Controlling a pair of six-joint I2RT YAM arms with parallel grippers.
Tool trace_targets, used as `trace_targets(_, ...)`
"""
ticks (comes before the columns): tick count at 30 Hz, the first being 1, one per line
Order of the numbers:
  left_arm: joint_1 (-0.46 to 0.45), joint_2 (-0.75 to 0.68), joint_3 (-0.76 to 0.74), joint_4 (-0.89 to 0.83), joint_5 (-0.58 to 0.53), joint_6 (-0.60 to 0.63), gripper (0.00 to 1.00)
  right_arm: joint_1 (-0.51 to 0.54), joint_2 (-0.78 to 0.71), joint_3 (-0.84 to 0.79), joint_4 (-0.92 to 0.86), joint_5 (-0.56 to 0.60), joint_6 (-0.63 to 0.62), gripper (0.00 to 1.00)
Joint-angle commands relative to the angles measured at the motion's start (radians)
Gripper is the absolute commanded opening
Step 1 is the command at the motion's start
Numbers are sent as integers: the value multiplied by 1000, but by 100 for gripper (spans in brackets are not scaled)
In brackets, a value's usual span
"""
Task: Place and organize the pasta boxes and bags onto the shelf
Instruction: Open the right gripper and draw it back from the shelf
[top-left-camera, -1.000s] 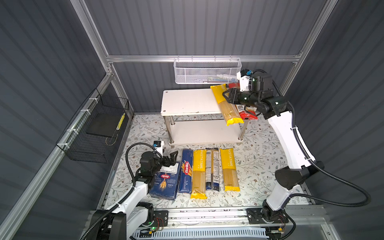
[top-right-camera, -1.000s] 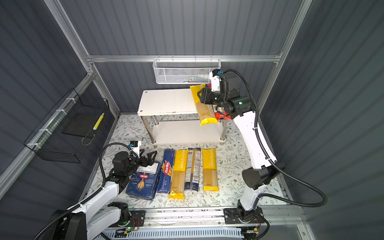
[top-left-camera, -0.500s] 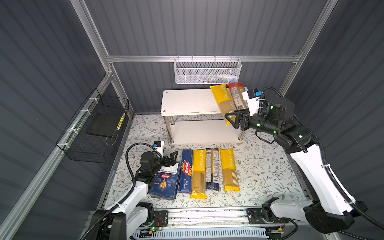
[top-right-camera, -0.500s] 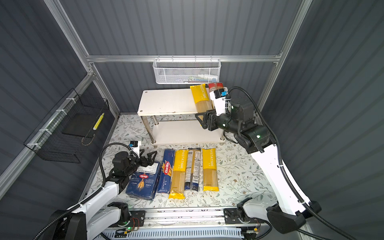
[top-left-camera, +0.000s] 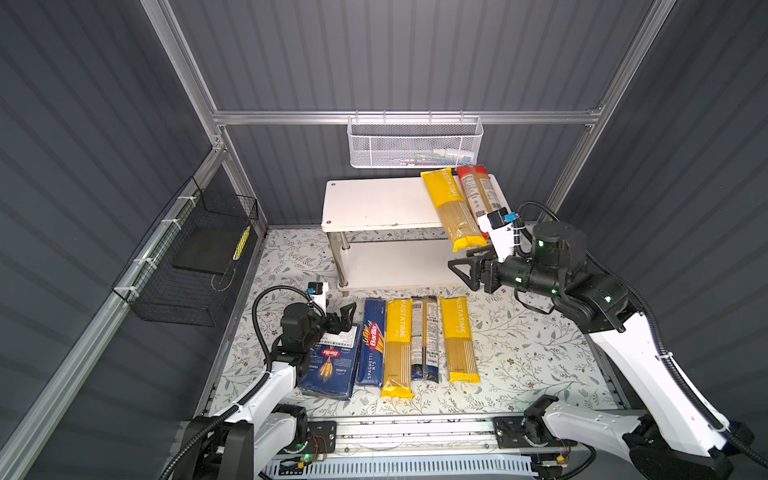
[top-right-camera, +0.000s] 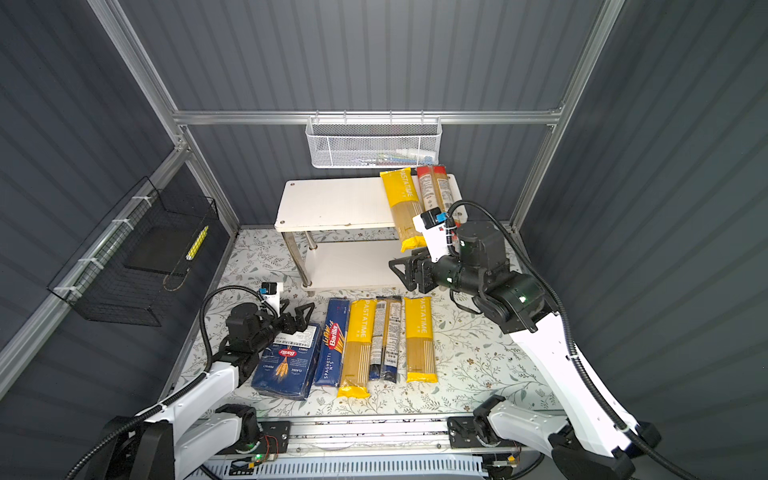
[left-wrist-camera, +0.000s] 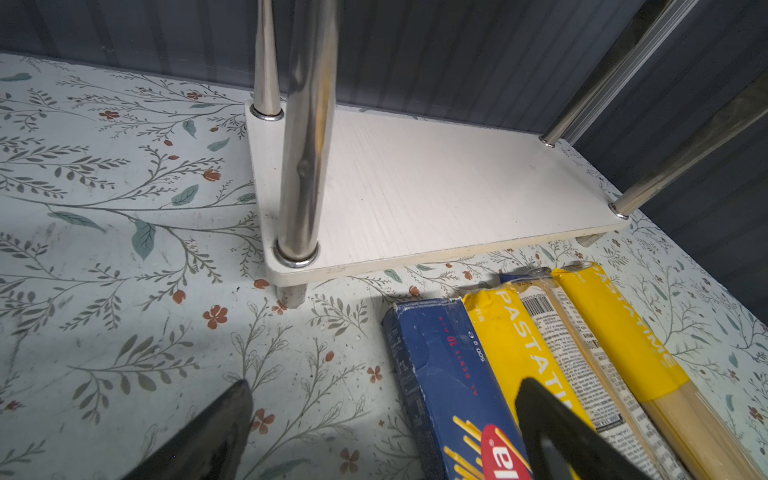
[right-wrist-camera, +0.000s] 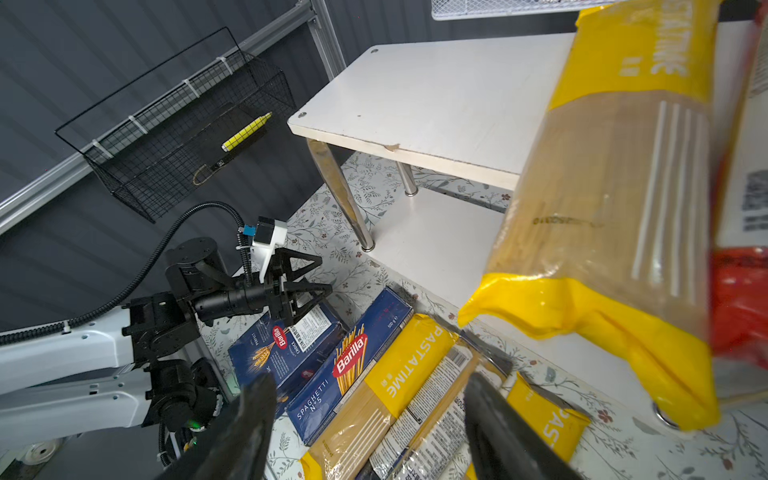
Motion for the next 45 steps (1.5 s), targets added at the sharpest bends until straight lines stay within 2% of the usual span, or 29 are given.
trace_targets(1, -4, -24, 4, 1, 0, 10, 100, 3, -16, -4, -19, 69, 7, 73)
trace_targets(5, -4, -7, 9, 13, 11, 3, 100, 3, 42, 10, -27, 93, 41, 74)
trace_targets(8, -4, -1, 18, 7, 23, 2, 99, 3, 89, 43, -57, 61, 50, 74)
trace_targets(14, -4, -35, 0, 0, -5, 8, 100, 3, 96, 40, -44, 76, 35, 76)
trace_targets(21, -4, 3, 14, 7, 16, 2, 100, 2, 149, 68, -5, 45, 29, 76)
trace_targets(28, -4, -40, 0, -5, -1, 5, 100, 3, 167, 44, 38, 20, 41, 77)
trace_targets(37, -4, -7, 12, 0, 0, 4, 100, 2, 190, 57, 44, 62, 2, 82)
trace_targets(45, -4, 7, 15, 4, 6, 4, 100, 1, 275, 147, 8, 68, -33, 86)
